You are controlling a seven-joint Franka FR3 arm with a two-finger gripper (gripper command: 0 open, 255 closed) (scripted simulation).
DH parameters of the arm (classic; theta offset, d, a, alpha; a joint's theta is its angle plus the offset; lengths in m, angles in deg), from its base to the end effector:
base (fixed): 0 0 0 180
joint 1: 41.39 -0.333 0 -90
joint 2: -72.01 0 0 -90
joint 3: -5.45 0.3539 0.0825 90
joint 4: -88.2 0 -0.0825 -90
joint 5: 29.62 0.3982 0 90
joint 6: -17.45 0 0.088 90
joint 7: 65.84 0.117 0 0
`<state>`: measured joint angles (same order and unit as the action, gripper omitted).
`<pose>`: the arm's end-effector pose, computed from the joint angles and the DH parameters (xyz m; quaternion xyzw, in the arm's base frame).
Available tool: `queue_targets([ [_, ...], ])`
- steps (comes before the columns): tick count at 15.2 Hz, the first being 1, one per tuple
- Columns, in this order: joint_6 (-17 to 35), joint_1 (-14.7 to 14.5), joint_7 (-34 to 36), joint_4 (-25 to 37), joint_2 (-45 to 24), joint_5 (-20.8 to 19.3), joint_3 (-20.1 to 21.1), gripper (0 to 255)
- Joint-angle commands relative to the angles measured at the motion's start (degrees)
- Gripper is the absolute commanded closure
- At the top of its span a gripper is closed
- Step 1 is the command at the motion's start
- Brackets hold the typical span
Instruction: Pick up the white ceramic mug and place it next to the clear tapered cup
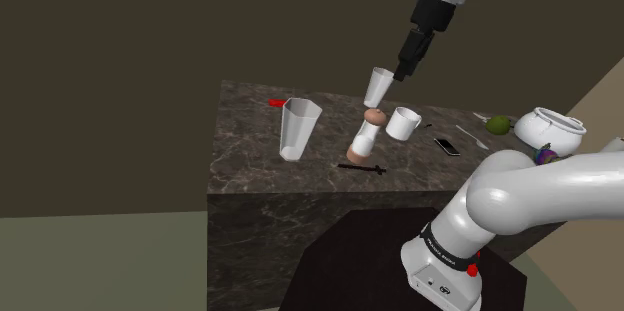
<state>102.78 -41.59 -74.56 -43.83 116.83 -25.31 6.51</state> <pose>0.2866 0.0179 0.6243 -0.9956 -0.0866 0.0143 0.0321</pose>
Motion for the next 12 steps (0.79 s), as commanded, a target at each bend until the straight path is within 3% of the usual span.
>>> queue_targets([
  [1,0.0,0.0,0.0,0.0,0.0,0.0,0.0,0],
  [12,14.15,5.36,-10.46,-10.94,-1.88,-8.82,-10.52,0],
])
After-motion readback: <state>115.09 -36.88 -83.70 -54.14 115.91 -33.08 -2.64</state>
